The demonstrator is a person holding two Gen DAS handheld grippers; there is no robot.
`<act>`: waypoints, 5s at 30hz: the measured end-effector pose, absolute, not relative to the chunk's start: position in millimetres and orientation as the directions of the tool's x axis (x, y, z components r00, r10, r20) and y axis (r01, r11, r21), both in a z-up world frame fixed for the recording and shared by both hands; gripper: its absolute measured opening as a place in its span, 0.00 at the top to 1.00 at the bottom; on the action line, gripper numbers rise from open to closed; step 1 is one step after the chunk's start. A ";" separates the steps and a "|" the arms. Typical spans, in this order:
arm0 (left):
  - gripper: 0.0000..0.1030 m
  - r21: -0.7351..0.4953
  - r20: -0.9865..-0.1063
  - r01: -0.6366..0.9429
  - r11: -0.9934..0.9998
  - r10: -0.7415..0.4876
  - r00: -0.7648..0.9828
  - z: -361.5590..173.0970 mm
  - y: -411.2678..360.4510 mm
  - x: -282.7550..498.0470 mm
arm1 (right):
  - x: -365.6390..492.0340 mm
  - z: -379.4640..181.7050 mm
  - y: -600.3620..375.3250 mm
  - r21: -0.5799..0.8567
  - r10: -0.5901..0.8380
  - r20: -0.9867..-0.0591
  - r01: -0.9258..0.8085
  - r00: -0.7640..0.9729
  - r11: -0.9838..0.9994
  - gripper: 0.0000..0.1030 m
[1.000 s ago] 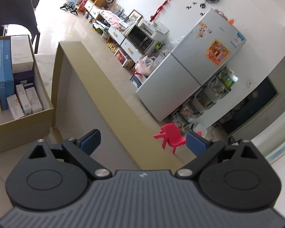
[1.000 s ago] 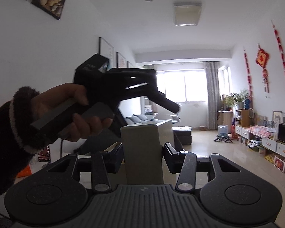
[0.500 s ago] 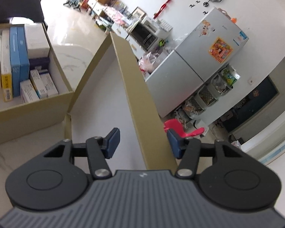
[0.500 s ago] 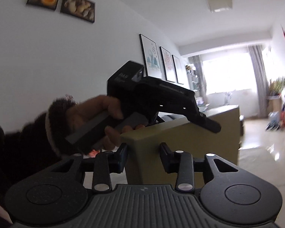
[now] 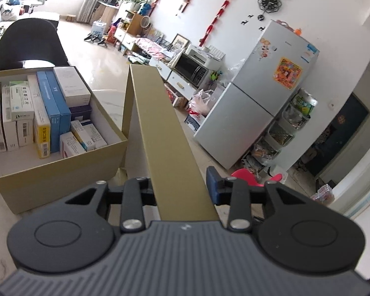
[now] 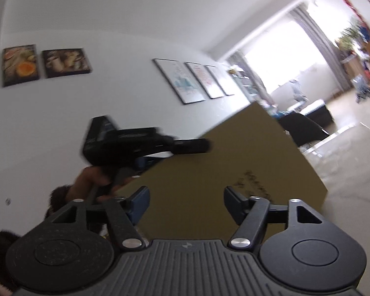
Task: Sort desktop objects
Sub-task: 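Close the left gripper on the lid's other rim while the right gripper holds it, then carry the beige lid with both grippers over the medicine box, then lower the lid with both grippers onto the box rim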
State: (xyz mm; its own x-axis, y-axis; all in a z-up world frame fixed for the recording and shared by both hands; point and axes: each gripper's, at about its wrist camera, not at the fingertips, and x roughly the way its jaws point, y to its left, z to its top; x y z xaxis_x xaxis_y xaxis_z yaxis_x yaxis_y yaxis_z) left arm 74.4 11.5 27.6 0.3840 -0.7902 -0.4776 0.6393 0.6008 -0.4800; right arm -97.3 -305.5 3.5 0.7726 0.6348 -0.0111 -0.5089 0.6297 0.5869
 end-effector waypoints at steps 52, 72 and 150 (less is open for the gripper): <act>0.31 -0.754 -0.439 0.260 0.603 -0.757 0.484 -130.6 122.7 2.2 | -24.9 -107.4 -294.5 0.704 0.593 -0.453 -0.140 0.666 0.696 0.36; 0.09 -0.616 -0.583 0.286 0.734 -0.668 0.463 -121.2 133.3 -29.5 | -64.9 -93.6 -300.7 0.679 0.646 -0.556 -0.161 0.523 0.716 0.34; 0.29 -0.777 -0.303 0.399 0.488 -0.844 0.441 -49.3 102.3 -9.3 | -82.4 19.6 -352.7 0.776 0.670 -0.323 -0.218 0.668 0.591 0.36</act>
